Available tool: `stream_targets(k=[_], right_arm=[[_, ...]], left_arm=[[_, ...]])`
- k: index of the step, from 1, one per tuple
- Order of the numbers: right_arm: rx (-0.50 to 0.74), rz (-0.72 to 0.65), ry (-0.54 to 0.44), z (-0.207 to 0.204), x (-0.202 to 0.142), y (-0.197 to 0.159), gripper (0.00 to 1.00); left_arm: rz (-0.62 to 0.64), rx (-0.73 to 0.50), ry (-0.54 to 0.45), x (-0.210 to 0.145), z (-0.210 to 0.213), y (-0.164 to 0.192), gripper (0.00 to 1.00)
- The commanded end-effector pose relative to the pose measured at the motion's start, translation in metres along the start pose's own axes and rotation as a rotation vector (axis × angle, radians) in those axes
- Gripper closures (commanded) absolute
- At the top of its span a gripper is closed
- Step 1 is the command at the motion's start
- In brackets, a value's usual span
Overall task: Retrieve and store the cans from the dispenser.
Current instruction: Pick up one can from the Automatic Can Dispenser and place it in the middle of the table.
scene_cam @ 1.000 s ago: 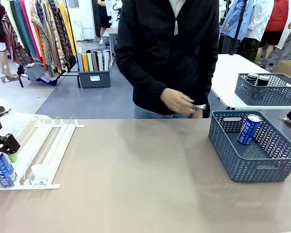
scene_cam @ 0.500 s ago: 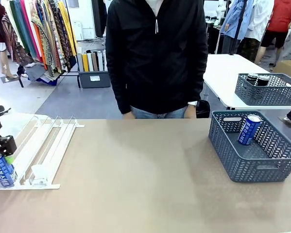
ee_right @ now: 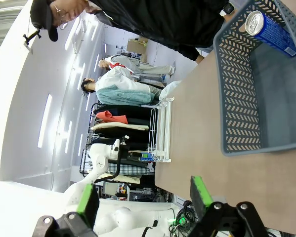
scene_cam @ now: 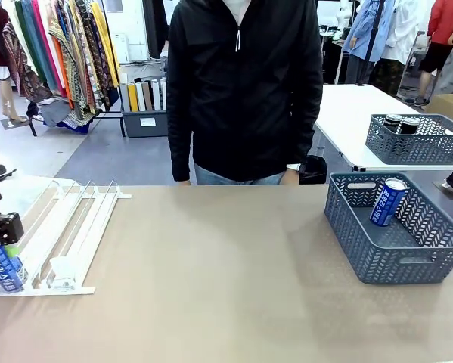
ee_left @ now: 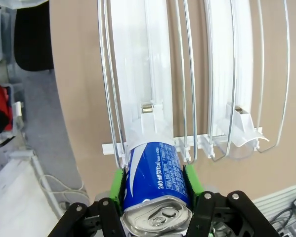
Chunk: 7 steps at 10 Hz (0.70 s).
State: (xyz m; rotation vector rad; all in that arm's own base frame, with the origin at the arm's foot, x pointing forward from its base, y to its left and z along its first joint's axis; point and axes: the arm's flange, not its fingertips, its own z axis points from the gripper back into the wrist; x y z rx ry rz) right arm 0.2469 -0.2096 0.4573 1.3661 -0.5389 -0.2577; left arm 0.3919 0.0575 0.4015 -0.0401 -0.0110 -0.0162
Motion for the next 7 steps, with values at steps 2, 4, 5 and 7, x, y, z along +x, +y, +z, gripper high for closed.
stream_targets(k=[2, 4, 5, 7], right_arm=[[0.013, 0.021, 0.001, 0.001, 0.001, 0.002, 0.00], [0.013, 0.021, 0.001, 0.001, 0.001, 0.002, 0.00], [0.013, 0.021, 0.001, 0.001, 0.001, 0.002, 0.00], [0.013, 0.021, 0.001, 0.001, 0.001, 0.002, 0.00]], left_arm=[[0.011, 0.007, 0.000, -0.002, 0.013, 0.008, 1.00], [0.049, 0.031, -0.029, -0.012, 0.058, 0.008, 1.00], [0.017, -0.003, -0.028, -0.019, 0.087, 0.008, 1.00], [-0.043, 0.000, -0.092, -0.030, 0.142, 0.004, 1.00]])
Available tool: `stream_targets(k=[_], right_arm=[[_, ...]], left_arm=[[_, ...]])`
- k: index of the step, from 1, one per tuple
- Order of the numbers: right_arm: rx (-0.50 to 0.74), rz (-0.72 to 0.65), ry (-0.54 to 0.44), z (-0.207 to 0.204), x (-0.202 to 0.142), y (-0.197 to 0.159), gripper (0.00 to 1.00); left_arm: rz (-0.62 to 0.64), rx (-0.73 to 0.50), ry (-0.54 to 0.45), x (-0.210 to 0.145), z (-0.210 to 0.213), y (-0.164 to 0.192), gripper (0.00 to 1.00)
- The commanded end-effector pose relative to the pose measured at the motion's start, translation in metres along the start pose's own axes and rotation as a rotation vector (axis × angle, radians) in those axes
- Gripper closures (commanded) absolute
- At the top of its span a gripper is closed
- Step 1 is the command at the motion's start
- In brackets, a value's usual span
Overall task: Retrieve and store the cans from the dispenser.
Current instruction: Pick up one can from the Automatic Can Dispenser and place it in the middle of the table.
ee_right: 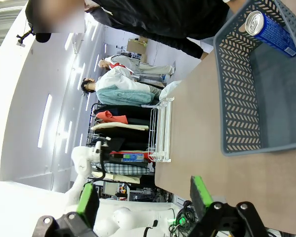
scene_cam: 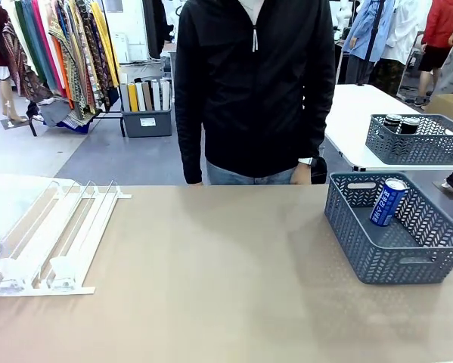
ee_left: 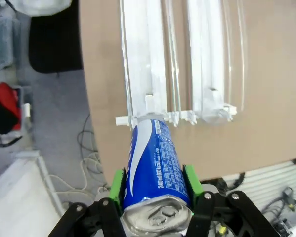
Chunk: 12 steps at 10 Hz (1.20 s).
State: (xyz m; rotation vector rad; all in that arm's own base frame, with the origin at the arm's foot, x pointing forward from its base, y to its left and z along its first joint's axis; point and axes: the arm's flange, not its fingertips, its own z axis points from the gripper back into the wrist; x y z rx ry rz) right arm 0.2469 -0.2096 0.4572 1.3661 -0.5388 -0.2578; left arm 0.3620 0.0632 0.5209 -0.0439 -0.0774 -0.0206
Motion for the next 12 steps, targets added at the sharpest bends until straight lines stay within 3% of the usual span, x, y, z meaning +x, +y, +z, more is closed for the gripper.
stream_targets(k=[1, 4, 12], right_arm=[[0.013, 0.022, 0.001, 0.001, 0.001, 0.002, 0.00], [0.013, 0.022, 0.001, 0.001, 0.001, 0.002, 0.00], [0.013, 0.022, 0.001, 0.001, 0.001, 0.002, 0.00]], left_arm=[[-0.045, 0.021, -0.078, -0.004, 0.052, 0.002, 1.00], [-0.021, 0.017, -0.194, -0.015, 0.093, 0.004, 1.00], [-0.013, 0.012, -0.173, -0.015, 0.094, 0.003, 1.00]])
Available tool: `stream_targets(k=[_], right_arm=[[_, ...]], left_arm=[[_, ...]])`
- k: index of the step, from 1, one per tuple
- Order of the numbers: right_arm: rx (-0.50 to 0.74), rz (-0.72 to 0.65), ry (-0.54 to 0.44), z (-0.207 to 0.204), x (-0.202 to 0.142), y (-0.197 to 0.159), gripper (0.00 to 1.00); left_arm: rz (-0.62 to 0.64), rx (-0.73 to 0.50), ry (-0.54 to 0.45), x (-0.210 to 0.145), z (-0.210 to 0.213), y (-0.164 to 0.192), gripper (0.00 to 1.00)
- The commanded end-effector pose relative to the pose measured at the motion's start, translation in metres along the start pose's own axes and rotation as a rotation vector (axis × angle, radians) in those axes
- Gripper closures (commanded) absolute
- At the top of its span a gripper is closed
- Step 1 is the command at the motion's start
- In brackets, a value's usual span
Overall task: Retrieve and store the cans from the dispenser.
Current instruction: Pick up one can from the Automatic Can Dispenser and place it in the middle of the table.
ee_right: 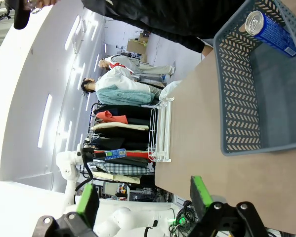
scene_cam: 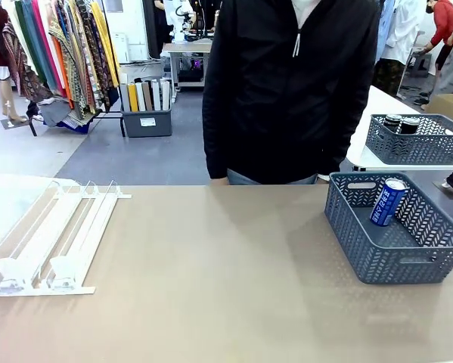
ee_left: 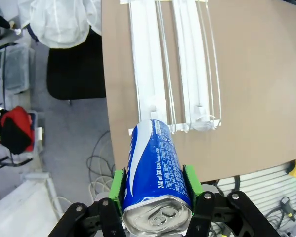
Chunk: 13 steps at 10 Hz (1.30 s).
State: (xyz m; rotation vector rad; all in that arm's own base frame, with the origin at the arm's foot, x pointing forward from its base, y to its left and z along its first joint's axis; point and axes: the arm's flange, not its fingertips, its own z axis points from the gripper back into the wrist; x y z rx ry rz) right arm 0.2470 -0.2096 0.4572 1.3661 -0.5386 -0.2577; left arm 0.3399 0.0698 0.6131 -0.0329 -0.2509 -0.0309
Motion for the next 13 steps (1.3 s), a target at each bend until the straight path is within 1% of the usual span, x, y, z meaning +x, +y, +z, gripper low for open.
stream_targets(k=[1, 2, 3, 4, 5, 6, 7, 8, 9, 10, 11, 13], right_arm=[[0.013, 0.022, 0.001, 0.001, 0.001, 0.002, 0.00], [0.013, 0.022, 0.001, 0.001, 0.001, 0.002, 0.00], [0.013, 0.022, 0.001, 0.001, 0.001, 0.002, 0.00], [0.013, 0.022, 0.001, 0.001, 0.001, 0.002, 0.00], [0.013, 0.022, 0.001, 0.001, 0.001, 0.002, 0.00], [0.013, 0.022, 0.001, 0.001, 0.001, 0.002, 0.00], [0.013, 0.022, 0.001, 0.001, 0.001, 0.002, 0.00], [0.013, 0.022, 0.001, 0.001, 0.001, 0.002, 0.00], [0.013, 0.022, 0.001, 0.001, 0.001, 0.002, 0.00], [0.013, 0.022, 0.001, 0.001, 0.001, 0.002, 0.00], [0.013, 0.022, 0.001, 0.001, 0.001, 0.002, 0.00], [0.013, 0.022, 0.001, 0.001, 0.001, 0.002, 0.00]], left_arm=[[-0.048, -0.032, -0.079, 0.016, -0.005, -0.026, 1.00], [-0.212, -0.060, -0.133, 0.042, -0.013, -0.074, 1.00], [-0.373, -0.091, -0.136, 0.068, -0.023, -0.124, 1.00], [-0.495, -0.116, -0.139, 0.093, -0.039, -0.182, 1.00], [-0.619, -0.149, -0.103, 0.115, -0.062, -0.245, 1.00], [-0.716, -0.200, -0.049, 0.128, -0.091, -0.309, 1.00], [-0.786, -0.248, 0.011, 0.133, -0.119, -0.358, 1.00], [-0.832, -0.230, 0.046, 0.129, -0.149, -0.398, 1.00], [-0.862, -0.234, 0.066, 0.127, -0.175, -0.424, 1.00], [-0.869, -0.184, 0.080, 0.124, -0.197, -0.439, 1.00], [-0.874, -0.168, 0.124, 0.117, -0.211, -0.446, 1.00], [-0.869, -0.188, 0.161, 0.116, -0.225, -0.449, 1.00]])
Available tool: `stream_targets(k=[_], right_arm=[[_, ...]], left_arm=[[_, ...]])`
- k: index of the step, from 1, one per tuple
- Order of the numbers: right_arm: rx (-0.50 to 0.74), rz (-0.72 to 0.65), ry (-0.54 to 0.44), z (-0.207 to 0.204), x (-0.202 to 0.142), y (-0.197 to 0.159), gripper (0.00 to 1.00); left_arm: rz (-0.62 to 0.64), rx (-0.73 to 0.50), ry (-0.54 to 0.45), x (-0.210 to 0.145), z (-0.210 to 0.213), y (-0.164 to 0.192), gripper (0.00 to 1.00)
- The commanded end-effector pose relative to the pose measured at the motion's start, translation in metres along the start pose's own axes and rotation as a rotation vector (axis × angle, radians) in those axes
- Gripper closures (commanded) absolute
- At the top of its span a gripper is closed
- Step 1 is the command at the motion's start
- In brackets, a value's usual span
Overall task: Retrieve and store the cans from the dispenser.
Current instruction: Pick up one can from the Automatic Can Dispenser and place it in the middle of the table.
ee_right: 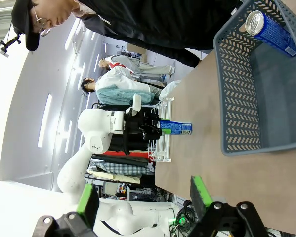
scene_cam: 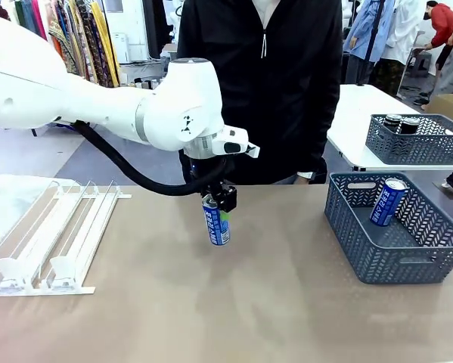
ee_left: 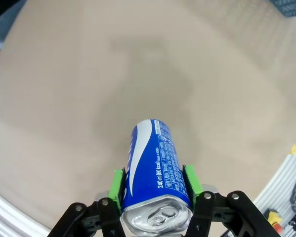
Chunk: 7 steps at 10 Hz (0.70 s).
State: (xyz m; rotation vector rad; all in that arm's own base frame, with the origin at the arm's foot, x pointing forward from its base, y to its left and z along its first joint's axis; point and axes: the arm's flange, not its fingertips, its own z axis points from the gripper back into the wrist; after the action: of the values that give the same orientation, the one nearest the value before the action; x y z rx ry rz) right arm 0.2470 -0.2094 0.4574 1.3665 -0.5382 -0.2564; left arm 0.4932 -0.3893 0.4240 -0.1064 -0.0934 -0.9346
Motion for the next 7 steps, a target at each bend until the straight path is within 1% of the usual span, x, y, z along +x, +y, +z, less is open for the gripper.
stream_targets(k=[1, 4, 7], right_arm=[[0.013, 0.021, 0.000, 0.001, 0.001, 0.001, 0.00], [0.013, 0.021, 0.000, 0.001, 0.001, 0.001, 0.00], [0.013, 0.021, 0.000, 0.001, 0.001, 0.001, 0.00]], left_arm=[[0.020, -0.032, 0.012, 0.001, 0.005, -0.005, 1.00], [0.029, -0.024, 0.022, 0.001, -0.021, -0.008, 1.00], [0.015, -0.022, 0.033, 0.003, -0.029, -0.011, 1.00]])
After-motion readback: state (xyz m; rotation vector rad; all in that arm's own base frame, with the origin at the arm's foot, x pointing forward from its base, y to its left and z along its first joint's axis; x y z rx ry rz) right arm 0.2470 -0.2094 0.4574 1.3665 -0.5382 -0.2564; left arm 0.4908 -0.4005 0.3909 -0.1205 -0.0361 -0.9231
